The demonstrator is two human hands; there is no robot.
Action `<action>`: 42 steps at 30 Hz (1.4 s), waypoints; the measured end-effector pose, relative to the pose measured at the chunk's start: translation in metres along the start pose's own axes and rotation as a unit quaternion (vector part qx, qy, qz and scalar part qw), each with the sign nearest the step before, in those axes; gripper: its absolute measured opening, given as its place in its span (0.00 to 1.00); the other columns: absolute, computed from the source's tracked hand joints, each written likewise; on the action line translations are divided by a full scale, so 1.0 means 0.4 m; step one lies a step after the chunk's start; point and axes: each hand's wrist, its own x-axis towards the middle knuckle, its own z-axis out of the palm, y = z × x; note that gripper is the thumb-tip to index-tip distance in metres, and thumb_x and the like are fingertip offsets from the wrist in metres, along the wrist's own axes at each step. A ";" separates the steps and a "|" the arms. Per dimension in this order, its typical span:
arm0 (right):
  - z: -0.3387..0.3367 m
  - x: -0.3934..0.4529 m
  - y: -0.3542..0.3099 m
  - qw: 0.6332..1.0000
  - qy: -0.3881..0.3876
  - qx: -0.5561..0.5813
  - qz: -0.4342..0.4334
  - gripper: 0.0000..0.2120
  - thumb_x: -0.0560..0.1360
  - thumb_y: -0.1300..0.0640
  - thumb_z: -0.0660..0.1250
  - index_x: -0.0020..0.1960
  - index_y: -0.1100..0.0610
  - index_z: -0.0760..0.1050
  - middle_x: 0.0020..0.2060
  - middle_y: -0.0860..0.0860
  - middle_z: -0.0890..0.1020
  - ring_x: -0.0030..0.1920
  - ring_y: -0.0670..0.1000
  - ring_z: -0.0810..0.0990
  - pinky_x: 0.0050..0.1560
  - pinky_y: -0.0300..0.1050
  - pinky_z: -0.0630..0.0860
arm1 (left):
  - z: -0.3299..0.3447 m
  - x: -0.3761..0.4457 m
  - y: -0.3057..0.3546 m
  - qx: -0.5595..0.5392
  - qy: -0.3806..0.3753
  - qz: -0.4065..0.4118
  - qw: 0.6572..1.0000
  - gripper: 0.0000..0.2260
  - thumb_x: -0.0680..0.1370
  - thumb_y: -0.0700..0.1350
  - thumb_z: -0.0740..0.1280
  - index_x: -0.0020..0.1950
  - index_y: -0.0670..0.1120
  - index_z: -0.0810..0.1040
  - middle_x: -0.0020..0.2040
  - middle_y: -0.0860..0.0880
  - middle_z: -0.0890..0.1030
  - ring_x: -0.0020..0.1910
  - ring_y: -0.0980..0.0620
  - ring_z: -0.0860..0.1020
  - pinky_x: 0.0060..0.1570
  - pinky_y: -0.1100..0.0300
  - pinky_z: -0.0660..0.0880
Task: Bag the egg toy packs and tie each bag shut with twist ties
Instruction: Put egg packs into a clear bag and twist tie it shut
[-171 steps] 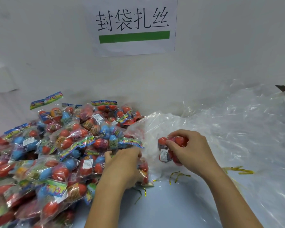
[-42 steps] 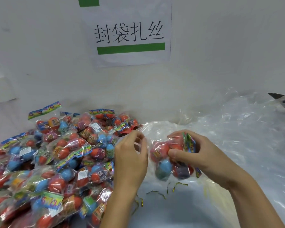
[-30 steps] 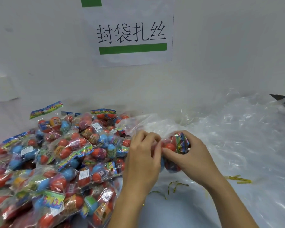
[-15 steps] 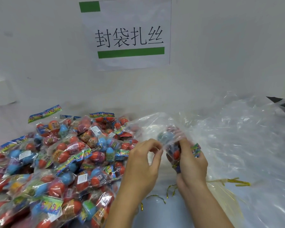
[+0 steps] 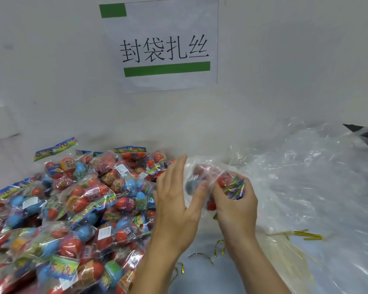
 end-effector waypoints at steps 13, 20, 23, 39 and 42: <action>0.025 -0.050 0.011 0.942 -0.219 -0.139 -0.215 0.08 0.72 0.56 0.69 0.47 0.44 0.77 0.37 0.40 0.82 0.37 0.41 0.80 0.36 0.28 0.71 | 0.001 -0.002 0.019 -0.006 0.112 0.116 0.987 0.08 0.77 0.41 0.66 0.52 0.45 0.84 0.50 0.57 0.82 0.55 0.58 0.78 0.60 0.48 0.76; 0.013 -0.028 0.023 0.948 -0.142 -0.173 -0.228 0.10 0.69 0.58 0.71 0.34 0.44 0.77 0.29 0.42 0.80 0.28 0.44 0.76 0.30 0.31 0.69 | 0.010 -0.022 0.037 -0.047 0.088 0.115 0.988 0.11 0.77 0.45 0.67 0.58 0.45 0.81 0.56 0.53 0.81 0.59 0.59 0.76 0.60 0.68 0.71; 0.015 -0.028 0.013 0.982 -0.118 -0.026 -0.147 0.15 0.68 0.58 0.81 0.49 0.45 0.81 0.38 0.45 0.85 0.36 0.44 0.83 0.36 0.33 0.76 | 0.015 -0.023 0.035 -0.070 0.203 0.011 0.977 0.09 0.79 0.48 0.66 0.58 0.51 0.73 0.56 0.53 0.74 0.58 0.58 0.72 0.60 0.67 0.69; -0.004 0.016 0.010 0.995 -0.012 0.077 -0.057 0.17 0.70 0.67 0.77 0.51 0.50 0.79 0.41 0.43 0.86 0.40 0.42 0.85 0.37 0.35 0.79 | 0.076 -0.023 -0.032 -0.242 -0.092 -0.178 0.949 0.15 0.81 0.51 0.64 0.46 0.41 0.81 0.38 0.43 0.82 0.41 0.44 0.81 0.46 0.46 0.81; -0.011 0.020 0.001 0.995 0.003 0.068 -0.072 0.16 0.69 0.57 0.80 0.53 0.49 0.79 0.44 0.42 0.86 0.42 0.42 0.85 0.41 0.35 0.79 | 0.070 -0.032 -0.033 -0.093 -0.068 -0.091 0.989 0.15 0.82 0.47 0.63 0.39 0.42 0.81 0.35 0.47 0.82 0.38 0.51 0.82 0.41 0.51 0.79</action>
